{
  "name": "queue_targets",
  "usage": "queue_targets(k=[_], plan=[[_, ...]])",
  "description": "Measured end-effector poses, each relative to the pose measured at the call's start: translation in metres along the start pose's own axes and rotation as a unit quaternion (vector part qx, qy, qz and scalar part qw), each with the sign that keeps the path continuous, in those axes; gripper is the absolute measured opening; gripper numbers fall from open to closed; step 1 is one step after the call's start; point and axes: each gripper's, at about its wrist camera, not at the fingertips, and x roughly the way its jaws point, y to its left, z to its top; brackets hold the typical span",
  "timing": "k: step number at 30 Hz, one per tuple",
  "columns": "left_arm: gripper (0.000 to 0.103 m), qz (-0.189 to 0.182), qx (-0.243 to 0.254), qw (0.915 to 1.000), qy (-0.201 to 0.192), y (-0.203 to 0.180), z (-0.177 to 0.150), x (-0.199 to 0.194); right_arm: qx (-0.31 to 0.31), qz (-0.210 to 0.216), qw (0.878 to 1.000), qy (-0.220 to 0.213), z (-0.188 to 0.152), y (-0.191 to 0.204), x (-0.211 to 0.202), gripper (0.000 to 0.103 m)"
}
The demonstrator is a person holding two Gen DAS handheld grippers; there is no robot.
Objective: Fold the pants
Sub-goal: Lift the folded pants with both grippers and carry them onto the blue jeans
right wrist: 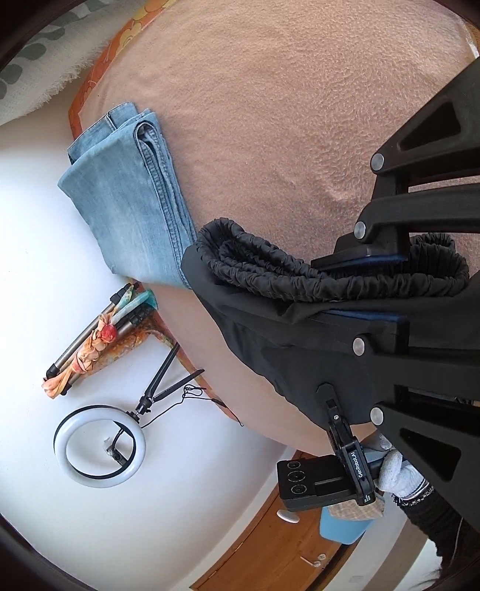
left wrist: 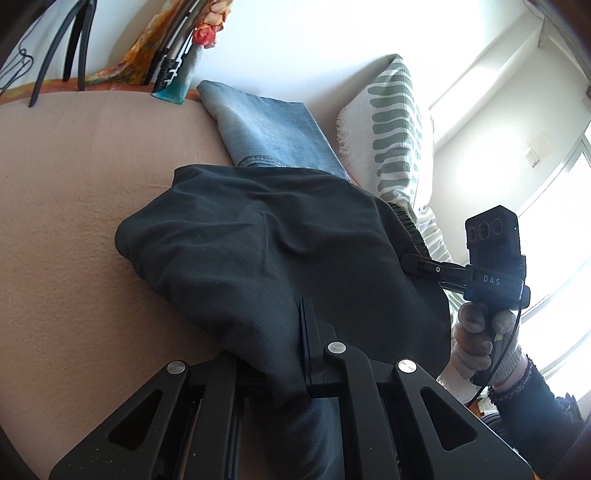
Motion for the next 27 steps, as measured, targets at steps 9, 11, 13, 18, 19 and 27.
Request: queue_targets(k=[9,11,13,18,19,27], plan=[[0.007,0.0,0.027,0.999,-0.035,-0.014,0.027,-0.024,-0.018,-0.003,0.999,-0.031,0.012,0.022,-0.014,0.017],[0.007,0.003,0.035,0.9985,-0.043,-0.016,0.04,-0.029,-0.024,-0.005,0.999,-0.041,0.018,0.025,-0.018,0.017],[0.007,0.007,0.042,0.9978,-0.05,-0.018,0.054,-0.032,-0.024,0.0,0.998,-0.049,0.025,0.027,-0.022,0.017],[0.007,0.012,0.052,0.9965,-0.064,-0.021,0.085,-0.034,-0.027,-0.005,0.997,-0.068,0.044,0.028,-0.026,0.017],[0.007,0.013,0.056,0.9963,-0.064,-0.022,0.09,-0.032,-0.028,-0.007,0.997,-0.071,0.048,0.028,-0.026,0.017],[0.007,0.021,0.084,0.9944,-0.06,-0.035,0.129,-0.007,-0.04,-0.032,0.994,-0.092,0.083,0.02,-0.025,0.017]])
